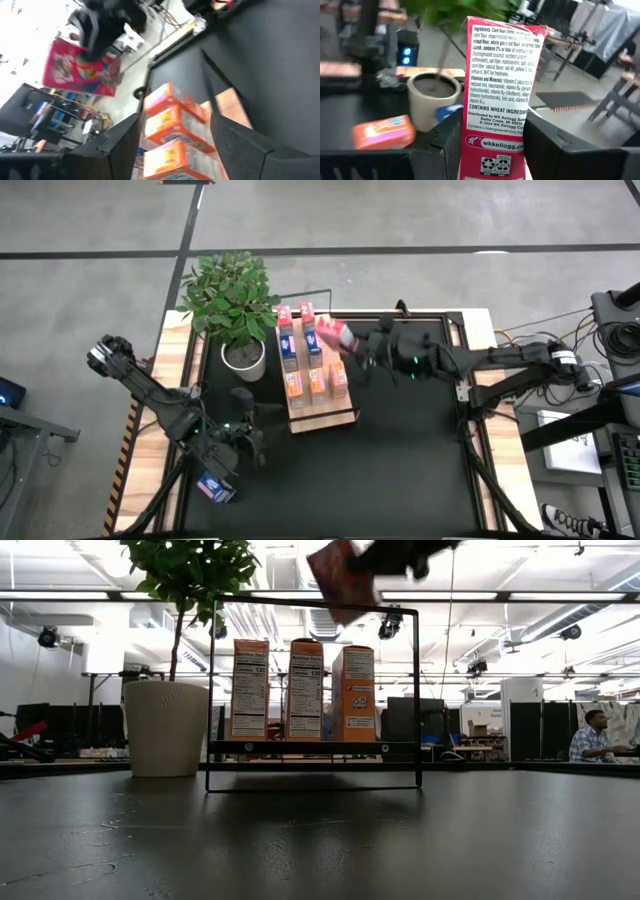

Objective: Stack cereal on shelf
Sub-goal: Put the red cereal box on the shelf aligned with the other red cereal boxes

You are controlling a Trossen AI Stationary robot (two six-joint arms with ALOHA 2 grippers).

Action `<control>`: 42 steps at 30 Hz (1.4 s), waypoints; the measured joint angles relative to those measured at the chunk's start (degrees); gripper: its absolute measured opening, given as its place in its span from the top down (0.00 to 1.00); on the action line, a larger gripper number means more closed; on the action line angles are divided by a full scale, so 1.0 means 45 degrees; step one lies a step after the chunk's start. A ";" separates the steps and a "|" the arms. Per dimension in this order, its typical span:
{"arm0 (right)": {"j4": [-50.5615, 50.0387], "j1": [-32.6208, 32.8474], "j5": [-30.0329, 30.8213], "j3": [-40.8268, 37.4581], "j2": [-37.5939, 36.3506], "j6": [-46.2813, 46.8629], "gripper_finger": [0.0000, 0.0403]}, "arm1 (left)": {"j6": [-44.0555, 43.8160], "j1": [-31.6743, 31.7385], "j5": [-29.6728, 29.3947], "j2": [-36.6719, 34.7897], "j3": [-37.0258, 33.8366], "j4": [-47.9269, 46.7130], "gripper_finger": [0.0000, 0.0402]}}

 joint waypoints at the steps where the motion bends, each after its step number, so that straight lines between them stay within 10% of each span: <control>1: 0.0369 -0.0567 -0.0488 -0.0244 0.0014 0.0102 0.60 | 0.0184 0.0008 -0.0140 -0.0213 -0.0220 0.0245 0.45; 14: 0.5377 -0.6100 -0.6475 -0.2973 0.1274 0.1612 0.59 | 0.0407 0.0555 -0.0248 -0.2151 -0.1376 0.0761 0.45; 28: 1.1174 -0.6364 -0.6545 -0.3864 0.5559 0.2429 0.59 | 0.0969 0.0578 -0.2247 -0.3082 -0.1376 0.0804 0.45; 42: 1.1743 -0.6546 -0.6425 -0.3855 0.6810 0.2660 0.59 | 0.0954 0.0583 -0.2495 -0.3235 -0.1376 0.0742 0.45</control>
